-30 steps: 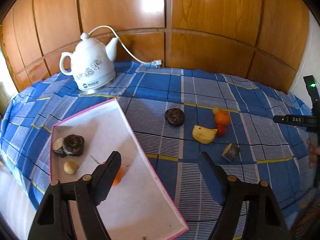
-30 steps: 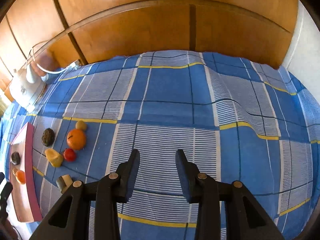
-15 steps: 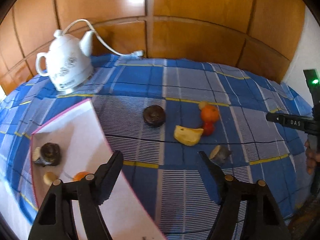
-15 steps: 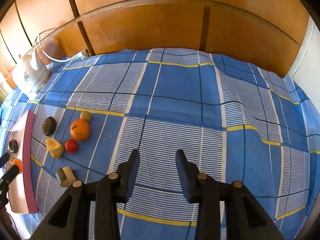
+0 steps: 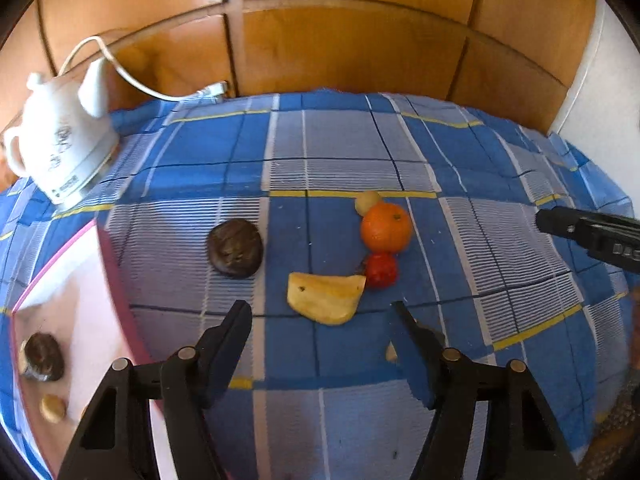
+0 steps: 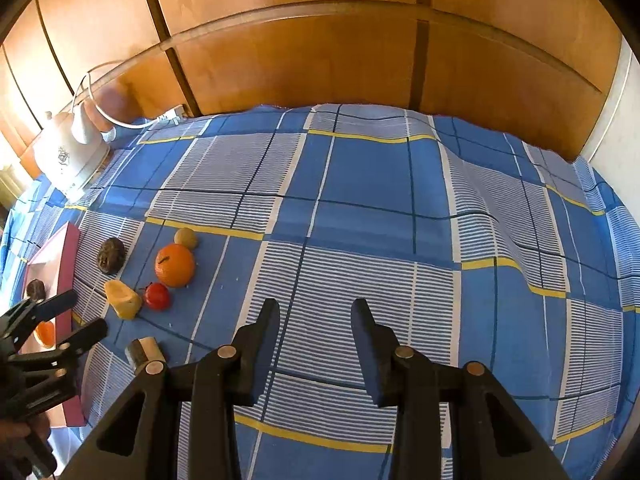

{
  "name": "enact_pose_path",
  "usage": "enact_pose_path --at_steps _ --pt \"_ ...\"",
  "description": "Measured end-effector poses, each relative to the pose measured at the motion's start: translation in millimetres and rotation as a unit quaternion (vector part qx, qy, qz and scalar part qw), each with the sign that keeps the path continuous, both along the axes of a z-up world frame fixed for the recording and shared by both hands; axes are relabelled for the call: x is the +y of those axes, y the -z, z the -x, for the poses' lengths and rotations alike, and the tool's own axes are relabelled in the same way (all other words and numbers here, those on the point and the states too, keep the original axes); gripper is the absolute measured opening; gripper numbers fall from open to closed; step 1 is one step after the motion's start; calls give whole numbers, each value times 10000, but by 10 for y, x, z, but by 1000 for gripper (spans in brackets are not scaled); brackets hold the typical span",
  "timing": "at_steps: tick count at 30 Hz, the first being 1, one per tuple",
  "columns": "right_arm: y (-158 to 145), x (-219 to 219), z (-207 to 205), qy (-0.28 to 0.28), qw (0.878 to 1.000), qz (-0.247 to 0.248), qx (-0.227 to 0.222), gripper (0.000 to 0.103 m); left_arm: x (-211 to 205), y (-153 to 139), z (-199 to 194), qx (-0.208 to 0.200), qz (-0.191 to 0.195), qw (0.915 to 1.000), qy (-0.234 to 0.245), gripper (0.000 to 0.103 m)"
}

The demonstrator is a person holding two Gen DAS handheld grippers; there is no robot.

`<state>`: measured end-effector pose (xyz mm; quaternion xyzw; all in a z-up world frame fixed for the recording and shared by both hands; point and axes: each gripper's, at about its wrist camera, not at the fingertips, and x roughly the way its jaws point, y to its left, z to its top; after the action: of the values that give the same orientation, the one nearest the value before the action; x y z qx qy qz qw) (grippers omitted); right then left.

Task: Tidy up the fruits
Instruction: 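Reach the left gripper to the yellow cheese wedge and grasp it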

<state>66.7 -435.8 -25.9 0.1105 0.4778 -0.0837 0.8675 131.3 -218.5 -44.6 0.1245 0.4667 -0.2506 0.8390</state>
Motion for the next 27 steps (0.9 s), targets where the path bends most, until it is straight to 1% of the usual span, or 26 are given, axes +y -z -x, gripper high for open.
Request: enact_pose_path --at_steps 4,5,6,7,8,9,11,14,17,21,27 --pt "-4 4 0 -2 10000 -28 -7 37 -78 151 -167 162 -70 9998 16 70" --pt "-4 5 -2 -5 10000 -36 -8 37 -91 202 -204 224 -102 9997 34 63" --pt "-3 5 -4 -11 10000 -40 -11 37 -96 269 -240 365 -103 9993 71 43" --pt "2 6 -9 -16 10000 -40 -7 37 -88 313 -258 481 -79 9988 76 44" --pt "5 8 -12 -19 10000 -41 2 37 -65 289 -243 399 25 9992 61 44" --pt "10 10 -15 -28 10000 -47 9 37 -54 278 -232 409 59 9991 63 43" --pt "16 14 -17 -52 10000 -74 0 37 15 237 -171 462 265 9986 67 43" --pt "22 46 -26 -167 9997 -178 -25 37 125 158 -19 351 389 9986 97 43" --pt "35 123 -46 -380 9989 -281 -45 37 239 35 190 188 507 9985 115 43" --pt "96 259 -87 -733 9964 -416 68 37 382 -78 370 103 658 9978 46 43" --pt "219 512 -130 -1267 9911 -291 273 37 617 -154 603 79 750 9971 -112 43"
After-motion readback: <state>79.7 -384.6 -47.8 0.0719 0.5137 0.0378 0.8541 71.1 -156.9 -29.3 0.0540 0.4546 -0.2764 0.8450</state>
